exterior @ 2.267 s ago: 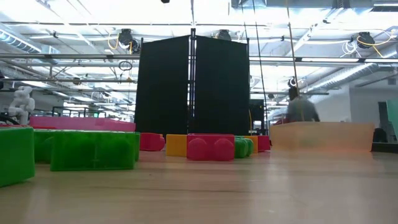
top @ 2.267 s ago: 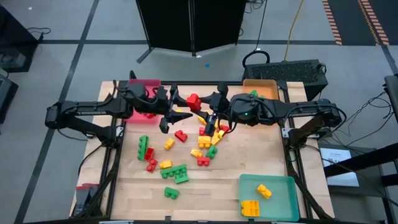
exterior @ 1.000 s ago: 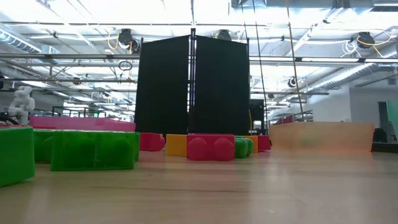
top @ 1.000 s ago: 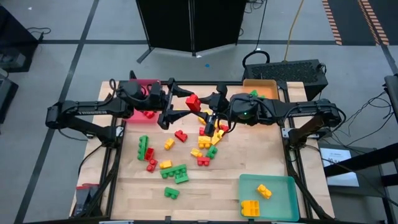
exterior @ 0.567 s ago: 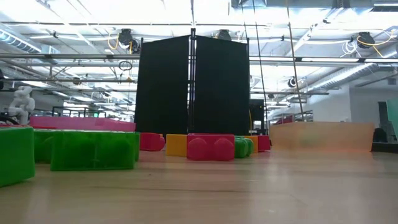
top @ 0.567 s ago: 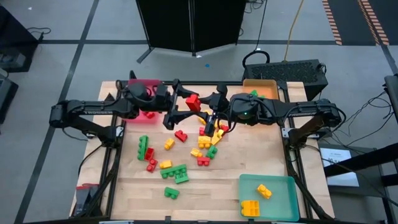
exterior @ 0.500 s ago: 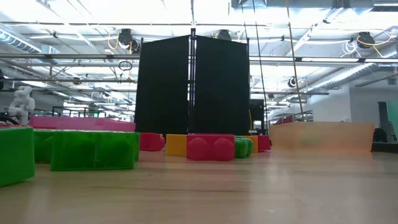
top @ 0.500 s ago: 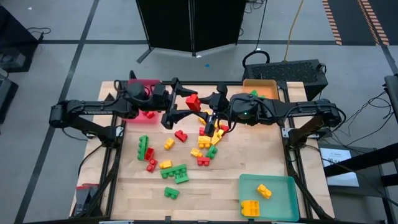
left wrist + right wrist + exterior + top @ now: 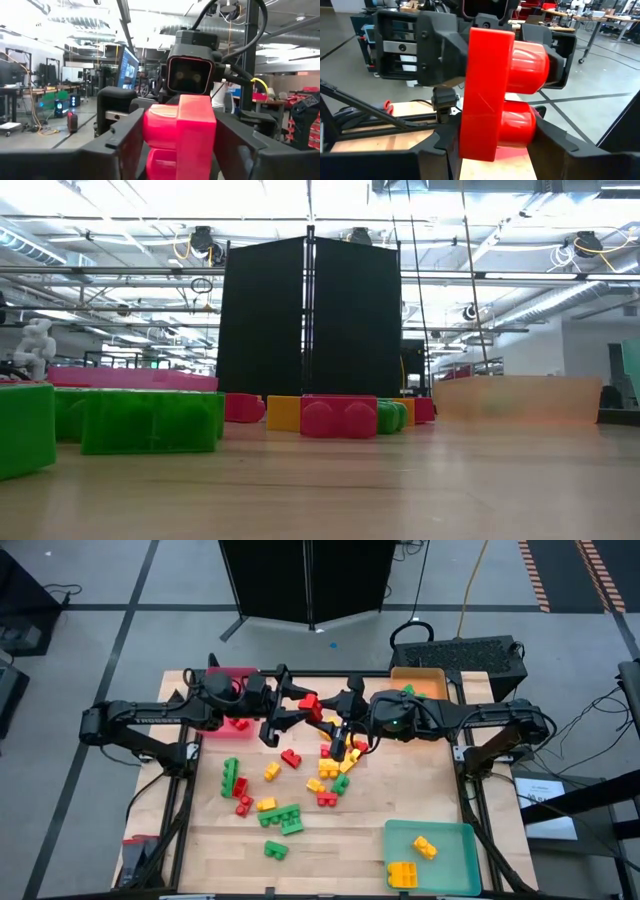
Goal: Sort blocks
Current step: Put the red game piece into the red bin
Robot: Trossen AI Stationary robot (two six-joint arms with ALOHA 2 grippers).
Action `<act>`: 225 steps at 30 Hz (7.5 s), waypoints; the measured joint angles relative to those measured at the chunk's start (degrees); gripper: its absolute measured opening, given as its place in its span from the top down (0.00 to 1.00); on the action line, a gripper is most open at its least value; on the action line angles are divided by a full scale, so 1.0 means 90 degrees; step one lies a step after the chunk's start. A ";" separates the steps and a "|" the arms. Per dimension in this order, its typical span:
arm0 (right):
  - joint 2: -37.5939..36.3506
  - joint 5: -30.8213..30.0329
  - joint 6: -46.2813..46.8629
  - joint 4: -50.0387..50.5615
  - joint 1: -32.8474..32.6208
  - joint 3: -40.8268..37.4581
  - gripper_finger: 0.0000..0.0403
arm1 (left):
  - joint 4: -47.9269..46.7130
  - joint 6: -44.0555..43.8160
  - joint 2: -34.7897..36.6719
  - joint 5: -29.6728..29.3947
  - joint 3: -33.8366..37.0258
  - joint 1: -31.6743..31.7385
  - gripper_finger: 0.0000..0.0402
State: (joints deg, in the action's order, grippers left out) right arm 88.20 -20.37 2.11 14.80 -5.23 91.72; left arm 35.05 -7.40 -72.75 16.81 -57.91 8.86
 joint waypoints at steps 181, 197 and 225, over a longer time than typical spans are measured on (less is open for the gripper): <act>0.1487 0.2303 -0.1749 0.2838 0.1596 -0.2406 0.62 | -0.5951 -0.1977 0.2516 0.0793 0.1785 0.3577 0.27; -0.0499 0.2639 -0.0392 -0.1602 0.2008 -0.1484 0.62 | -0.3461 -0.1945 0.2515 0.0917 0.1785 0.2821 0.27; -0.0095 0.3149 0.0481 -0.3120 0.1890 -0.1489 0.62 | -0.0108 -0.1097 0.0970 0.0603 0.1785 0.1411 0.27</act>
State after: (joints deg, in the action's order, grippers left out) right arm 87.34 7.97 6.44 -13.29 11.78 78.32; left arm 34.08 -17.27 -64.02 22.23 -41.85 21.56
